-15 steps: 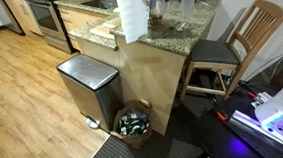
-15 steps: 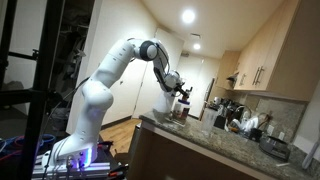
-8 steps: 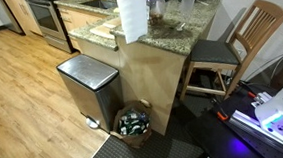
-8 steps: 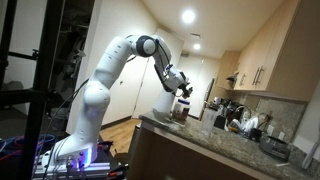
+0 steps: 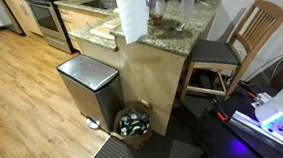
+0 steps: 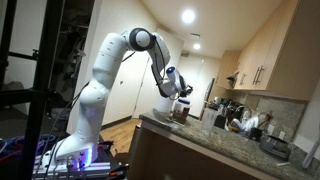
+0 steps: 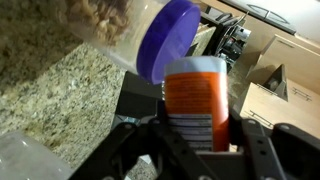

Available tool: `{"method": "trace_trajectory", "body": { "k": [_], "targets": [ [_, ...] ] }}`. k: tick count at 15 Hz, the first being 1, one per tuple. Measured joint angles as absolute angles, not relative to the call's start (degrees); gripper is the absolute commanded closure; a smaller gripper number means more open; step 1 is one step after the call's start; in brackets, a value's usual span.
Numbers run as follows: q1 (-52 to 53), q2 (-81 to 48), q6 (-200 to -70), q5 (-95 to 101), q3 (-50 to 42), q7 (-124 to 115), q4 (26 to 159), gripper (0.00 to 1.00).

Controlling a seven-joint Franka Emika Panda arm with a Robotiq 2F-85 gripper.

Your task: Remove the white and orange bottle from the top of the container and place it on the countertop

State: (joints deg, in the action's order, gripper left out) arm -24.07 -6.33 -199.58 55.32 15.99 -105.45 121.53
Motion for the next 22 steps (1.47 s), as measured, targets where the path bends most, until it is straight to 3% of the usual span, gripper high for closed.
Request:
{"method": "trace_trajectory", "body": {
  "k": [1, 2, 3, 7, 15, 16, 18, 19, 22],
  "targets": [
    [-26.8, -6.3, -199.1, 57.2, 20.0, -110.2, 121.1, 0.50],
    [-27.4, -6.2, -198.3, 57.5, 21.5, -111.4, 120.9, 0.50],
    [-26.9, -6.2, -198.2, 57.3, 21.2, -111.1, 120.9, 0.75],
    [-28.4, -7.4, -198.2, 60.3, 24.2, -114.1, 119.5, 0.75],
    [-50.5, -26.3, -197.8, 67.3, 54.5, -124.5, 104.4, 0.75],
    [-54.1, -29.7, -197.8, 68.3, 57.7, -124.6, 103.9, 0.50],
    [-55.8, -32.0, -197.9, 68.8, 58.4, -123.5, 103.7, 0.50],
    [-55.5, -31.9, -197.8, 68.7, 58.3, -123.5, 103.7, 0.75],
    [-54.4, -31.8, -197.8, 68.8, 59.0, -124.1, 103.8, 0.75]
  ]
}}
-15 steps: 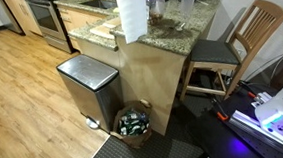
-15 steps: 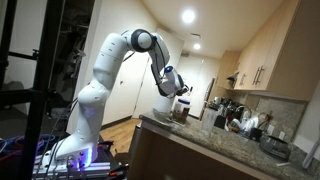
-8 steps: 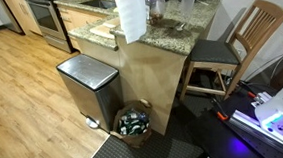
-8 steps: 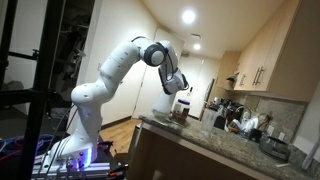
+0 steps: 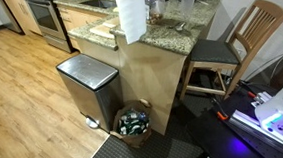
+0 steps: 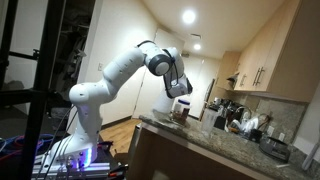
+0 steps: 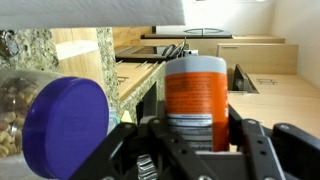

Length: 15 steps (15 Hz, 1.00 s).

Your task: Remove the white and orange bottle from the top of the container and place it on the countertop

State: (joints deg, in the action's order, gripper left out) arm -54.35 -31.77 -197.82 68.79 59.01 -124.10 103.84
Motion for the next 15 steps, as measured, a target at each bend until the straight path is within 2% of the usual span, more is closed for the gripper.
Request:
{"method": "trace_trajectory", "body": {
  "k": [6, 7, 10, 11, 15],
  "targets": [
    [-58.3, -44.7, -197.8, 71.2, 68.2, -127.7, 104.0, 0.75],
    [-58.3, -47.5, -197.8, 71.7, 68.5, -128.0, 104.0, 0.50],
    [-58.3, -54.4, -197.8, 72.8, 68.9, -128.4, 104.4, 0.50],
    [-58.3, -55.4, -197.8, 72.9, 69.1, -128.4, 104.4, 0.75],
    [-58.6, -57.9, -197.8, 73.7, 71.3, -129.4, 104.4, 0.75]
  ]
}}
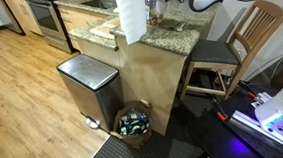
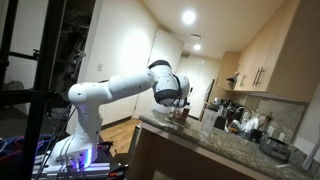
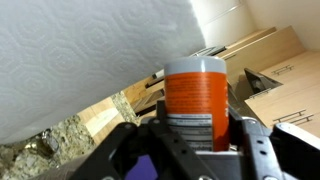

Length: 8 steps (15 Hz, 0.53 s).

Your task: Remove the white and orange bottle from the top of the container and place it on the countertop

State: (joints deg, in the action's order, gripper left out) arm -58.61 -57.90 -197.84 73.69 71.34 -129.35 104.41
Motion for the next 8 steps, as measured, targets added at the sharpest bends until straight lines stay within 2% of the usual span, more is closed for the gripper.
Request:
{"method": "trace_trajectory", "body": {
  "k": [5, 6, 8],
  "targets": [
    [-59.5, -71.1, -197.8, 77.6, 76.7, -131.3, 104.2, 0.75],
    [-59.4, -74.0, -197.8, 78.4, 77.1, -131.7, 104.1, 0.50],
    [-59.3, -79.0, -198.3, 79.3, 77.9, -132.4, 104.0, 0.50]
  ]
}}
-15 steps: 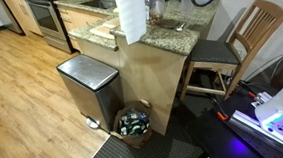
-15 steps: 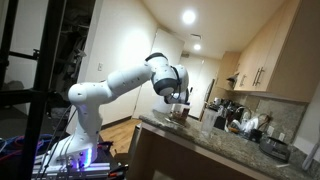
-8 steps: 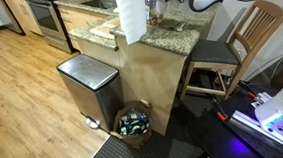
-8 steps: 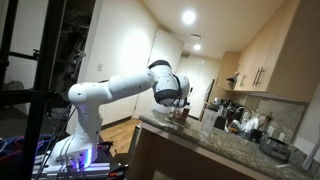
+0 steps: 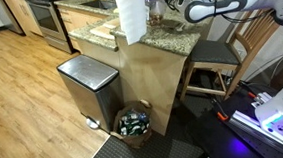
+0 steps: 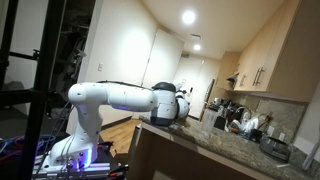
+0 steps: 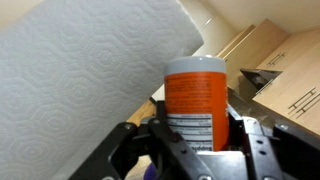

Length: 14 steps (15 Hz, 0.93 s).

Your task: Remove the white and orange bottle from the top of the container and place it on the countertop

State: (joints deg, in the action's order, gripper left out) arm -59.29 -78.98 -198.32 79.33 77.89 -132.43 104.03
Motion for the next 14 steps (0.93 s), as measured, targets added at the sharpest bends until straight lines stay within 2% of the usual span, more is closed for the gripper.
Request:
{"method": "trace_trajectory", "body": {
  "k": [1, 13, 14],
  "targets": [
    [-59.3, -80.5, -198.3, 79.5, 78.5, -132.4, 103.9, 0.75],
    [-60.3, -84.6, -198.2, 75.1, 85.5, -150.0, 103.2, 0.75],
    [-60.6, -84.5, -198.1, 72.6, 85.6, -149.7, 103.1, 0.50]
  ]
}}
